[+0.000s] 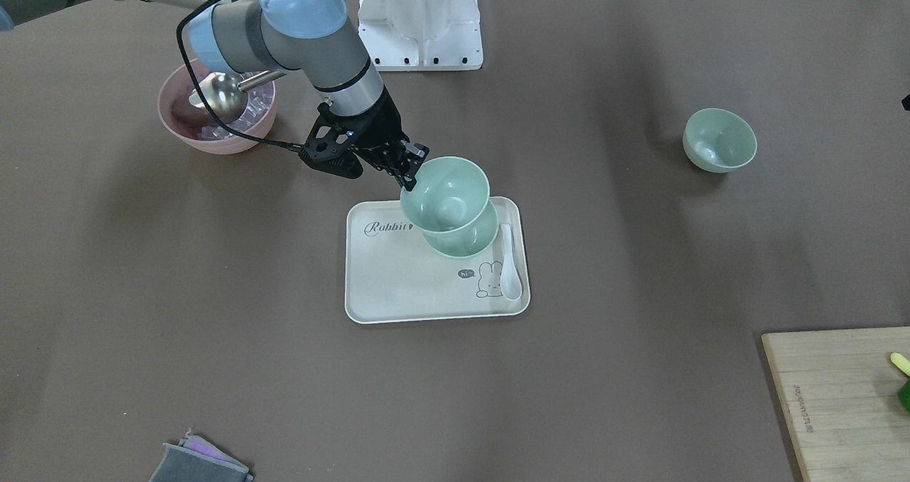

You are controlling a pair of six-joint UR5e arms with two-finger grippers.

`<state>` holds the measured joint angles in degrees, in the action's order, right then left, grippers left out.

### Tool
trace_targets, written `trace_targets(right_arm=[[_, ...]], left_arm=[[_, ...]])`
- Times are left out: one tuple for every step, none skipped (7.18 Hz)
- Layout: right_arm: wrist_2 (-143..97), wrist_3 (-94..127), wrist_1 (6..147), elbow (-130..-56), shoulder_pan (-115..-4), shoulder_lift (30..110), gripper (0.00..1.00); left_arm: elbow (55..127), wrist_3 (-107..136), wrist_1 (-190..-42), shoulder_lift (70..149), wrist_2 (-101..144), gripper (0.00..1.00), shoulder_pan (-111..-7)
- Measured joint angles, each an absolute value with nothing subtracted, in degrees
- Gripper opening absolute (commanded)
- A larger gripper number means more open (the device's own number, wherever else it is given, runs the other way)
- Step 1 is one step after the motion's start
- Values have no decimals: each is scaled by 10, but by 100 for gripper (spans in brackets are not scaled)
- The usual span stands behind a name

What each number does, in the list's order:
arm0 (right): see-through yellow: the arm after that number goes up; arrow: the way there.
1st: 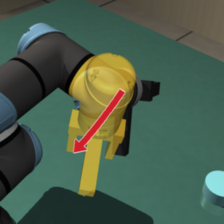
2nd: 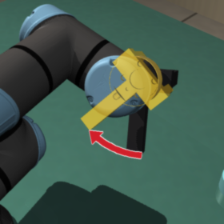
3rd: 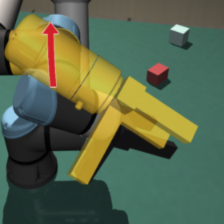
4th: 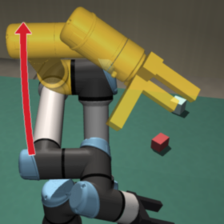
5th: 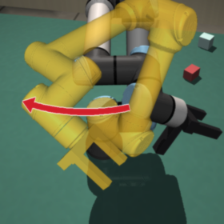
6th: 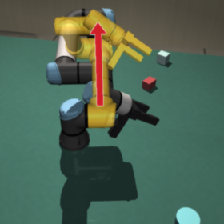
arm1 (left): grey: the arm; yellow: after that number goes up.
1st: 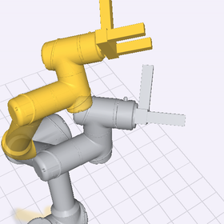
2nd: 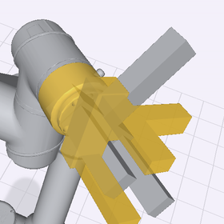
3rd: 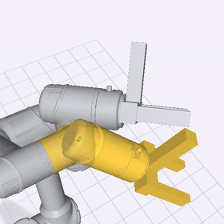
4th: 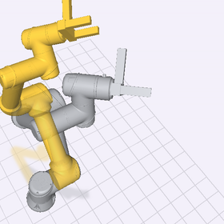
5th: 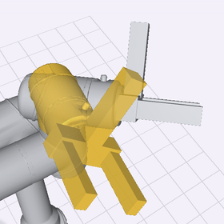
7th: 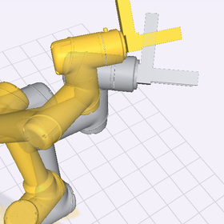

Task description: Stack green bowls together

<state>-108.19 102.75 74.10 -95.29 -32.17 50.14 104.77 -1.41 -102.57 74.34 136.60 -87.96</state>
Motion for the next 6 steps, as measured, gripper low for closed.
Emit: trace_targets(right_arm=[[-1072,1034,740,-944,-313,496,72],[-1059,1037,740,-936,-303,494,100],[-1044,1040,739,-932,-294,491,100],[-1038,1042,739,-935,-295,489,100],[-1049,1042,740,-945,-308,492,100],[-1097,1039,744,-969,-343,513,100]], left_arm=[[1048,-14,-1025,743,1366,98,-879],[1048,-14,-1025,743,1367,98,-879],[1048,-14,-1024,743,1367,98,-879],[1048,-11,-1024,743,1367,98,-877],[1050,12,-1026,744,1369,98,-863],[1053,67,-1043,744,1372,98,-826]])
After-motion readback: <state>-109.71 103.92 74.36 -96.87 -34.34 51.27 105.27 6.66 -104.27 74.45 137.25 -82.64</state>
